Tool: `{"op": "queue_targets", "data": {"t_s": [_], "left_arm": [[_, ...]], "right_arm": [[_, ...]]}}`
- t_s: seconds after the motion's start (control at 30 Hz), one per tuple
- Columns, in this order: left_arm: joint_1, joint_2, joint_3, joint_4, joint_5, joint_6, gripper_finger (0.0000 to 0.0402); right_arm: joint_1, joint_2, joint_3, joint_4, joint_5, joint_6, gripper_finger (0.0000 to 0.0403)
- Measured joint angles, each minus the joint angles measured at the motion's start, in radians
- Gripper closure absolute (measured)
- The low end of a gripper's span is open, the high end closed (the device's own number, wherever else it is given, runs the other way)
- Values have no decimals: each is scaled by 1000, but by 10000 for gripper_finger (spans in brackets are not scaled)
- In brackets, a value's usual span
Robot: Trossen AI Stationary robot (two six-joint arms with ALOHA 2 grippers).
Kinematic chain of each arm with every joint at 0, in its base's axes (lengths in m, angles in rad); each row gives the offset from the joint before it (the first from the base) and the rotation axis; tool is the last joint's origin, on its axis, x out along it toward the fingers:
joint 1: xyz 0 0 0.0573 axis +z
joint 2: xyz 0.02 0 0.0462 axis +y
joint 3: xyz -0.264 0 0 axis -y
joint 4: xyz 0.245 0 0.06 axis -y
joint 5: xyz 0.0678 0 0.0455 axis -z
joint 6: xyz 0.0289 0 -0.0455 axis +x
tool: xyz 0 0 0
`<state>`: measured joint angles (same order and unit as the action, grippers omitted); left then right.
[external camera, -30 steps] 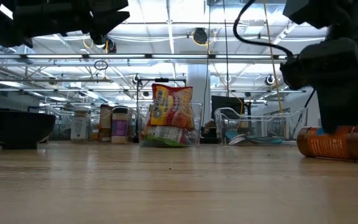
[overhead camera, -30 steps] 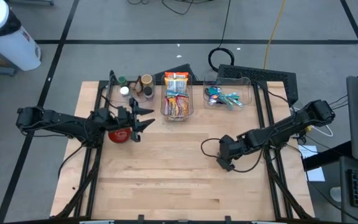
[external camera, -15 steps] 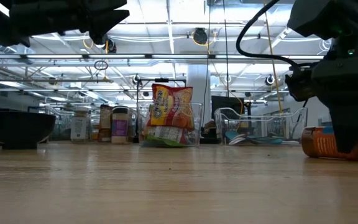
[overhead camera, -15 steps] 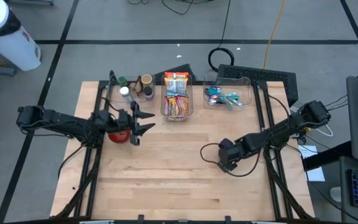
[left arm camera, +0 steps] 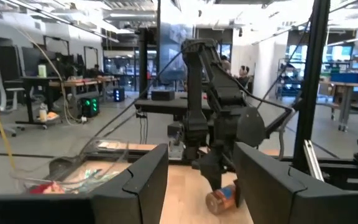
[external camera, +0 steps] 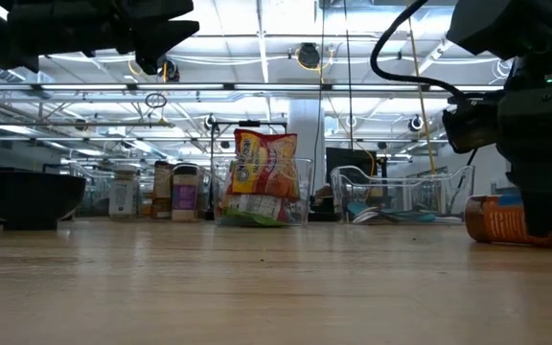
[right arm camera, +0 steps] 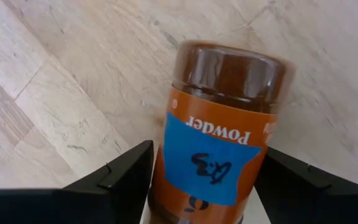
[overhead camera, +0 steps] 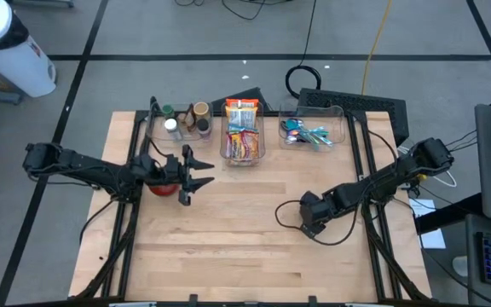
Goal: Pick & Place Food Item
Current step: Put the orange seasoning bottle into the left transparent bin
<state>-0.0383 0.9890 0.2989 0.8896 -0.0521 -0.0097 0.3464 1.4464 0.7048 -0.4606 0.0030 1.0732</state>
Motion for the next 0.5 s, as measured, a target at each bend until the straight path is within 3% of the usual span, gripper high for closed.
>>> {"op": "queue_targets", "data": {"t_s": [0.27,0.5], "left_arm": [[-39,0,0,-19,1,-1,211],[-69,0,0,-68,1,-24,211]], "right_arm": [[-28,1,2,-86,44,-78,165],[-48,1,1,-95,112,-177,234]]}}
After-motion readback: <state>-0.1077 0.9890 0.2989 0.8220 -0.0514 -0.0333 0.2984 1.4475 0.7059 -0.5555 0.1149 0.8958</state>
